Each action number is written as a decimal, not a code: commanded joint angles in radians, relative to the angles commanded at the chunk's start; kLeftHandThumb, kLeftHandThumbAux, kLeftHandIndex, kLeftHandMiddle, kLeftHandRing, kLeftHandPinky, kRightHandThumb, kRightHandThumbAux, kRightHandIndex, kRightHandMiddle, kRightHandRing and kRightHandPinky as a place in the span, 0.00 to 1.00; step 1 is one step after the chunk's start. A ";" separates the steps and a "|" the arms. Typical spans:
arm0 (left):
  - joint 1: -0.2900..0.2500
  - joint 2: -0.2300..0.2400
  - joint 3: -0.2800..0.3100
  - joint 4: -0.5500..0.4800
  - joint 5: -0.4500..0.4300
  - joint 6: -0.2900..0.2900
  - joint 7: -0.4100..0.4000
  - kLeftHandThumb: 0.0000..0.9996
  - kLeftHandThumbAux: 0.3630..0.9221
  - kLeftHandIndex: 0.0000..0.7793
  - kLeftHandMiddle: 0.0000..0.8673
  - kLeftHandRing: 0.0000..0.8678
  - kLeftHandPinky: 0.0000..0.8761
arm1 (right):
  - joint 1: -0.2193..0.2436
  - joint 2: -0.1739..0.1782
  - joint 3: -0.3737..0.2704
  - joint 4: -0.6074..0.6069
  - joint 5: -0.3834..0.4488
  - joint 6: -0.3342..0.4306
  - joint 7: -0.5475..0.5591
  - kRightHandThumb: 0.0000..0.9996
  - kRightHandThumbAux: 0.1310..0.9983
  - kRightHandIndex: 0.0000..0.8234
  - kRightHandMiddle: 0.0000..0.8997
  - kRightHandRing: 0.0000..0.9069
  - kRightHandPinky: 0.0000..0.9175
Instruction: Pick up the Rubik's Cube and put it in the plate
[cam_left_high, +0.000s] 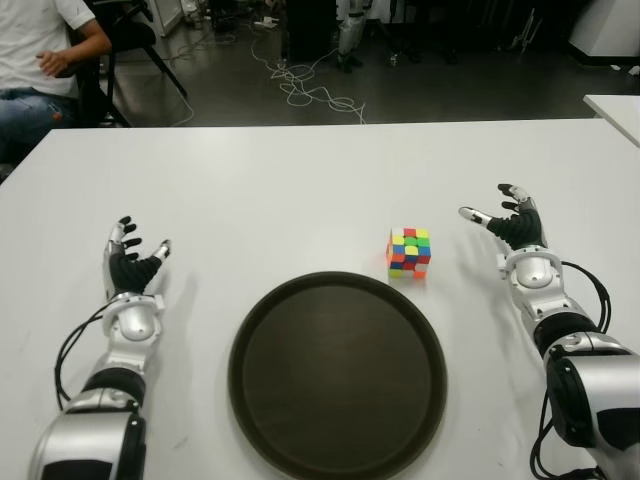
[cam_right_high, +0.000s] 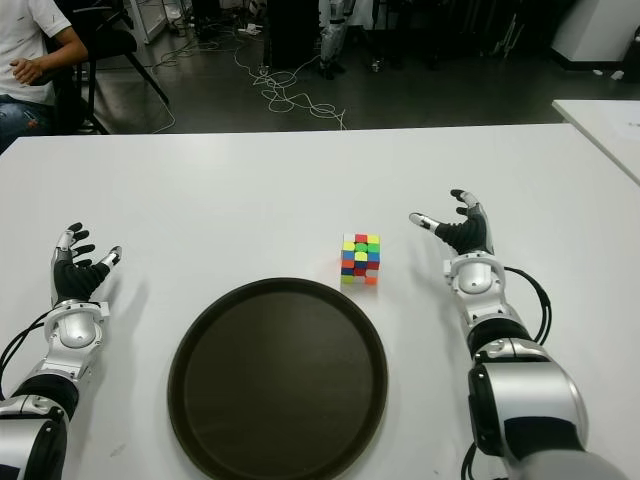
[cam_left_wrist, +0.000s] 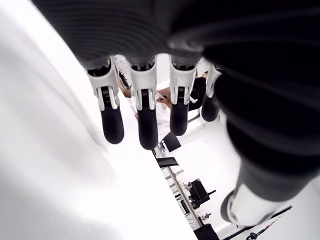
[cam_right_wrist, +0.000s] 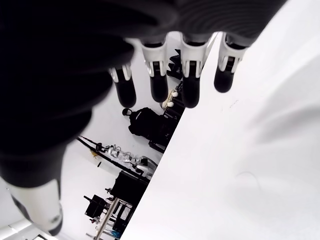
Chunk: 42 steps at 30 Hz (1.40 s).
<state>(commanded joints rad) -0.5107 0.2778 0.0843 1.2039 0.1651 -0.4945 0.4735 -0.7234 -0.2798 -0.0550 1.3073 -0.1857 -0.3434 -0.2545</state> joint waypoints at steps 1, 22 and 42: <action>0.000 0.000 0.000 0.000 0.001 0.001 0.000 0.04 0.68 0.15 0.22 0.26 0.33 | 0.000 0.000 0.001 0.000 -0.001 0.001 0.000 0.00 0.60 0.27 0.18 0.18 0.14; -0.003 0.003 -0.017 -0.001 0.023 0.019 0.022 0.02 0.66 0.15 0.25 0.30 0.36 | -0.002 -0.006 0.000 0.003 0.002 0.009 0.019 0.00 0.62 0.25 0.15 0.15 0.12; 0.000 -0.002 -0.013 -0.002 0.016 0.010 0.019 0.05 0.70 0.15 0.21 0.24 0.30 | 0.000 -0.006 -0.005 0.000 0.006 0.000 0.013 0.00 0.64 0.27 0.16 0.15 0.12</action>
<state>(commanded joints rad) -0.5112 0.2756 0.0715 1.2015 0.1810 -0.4845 0.4927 -0.7231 -0.2861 -0.0597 1.3068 -0.1796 -0.3434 -0.2413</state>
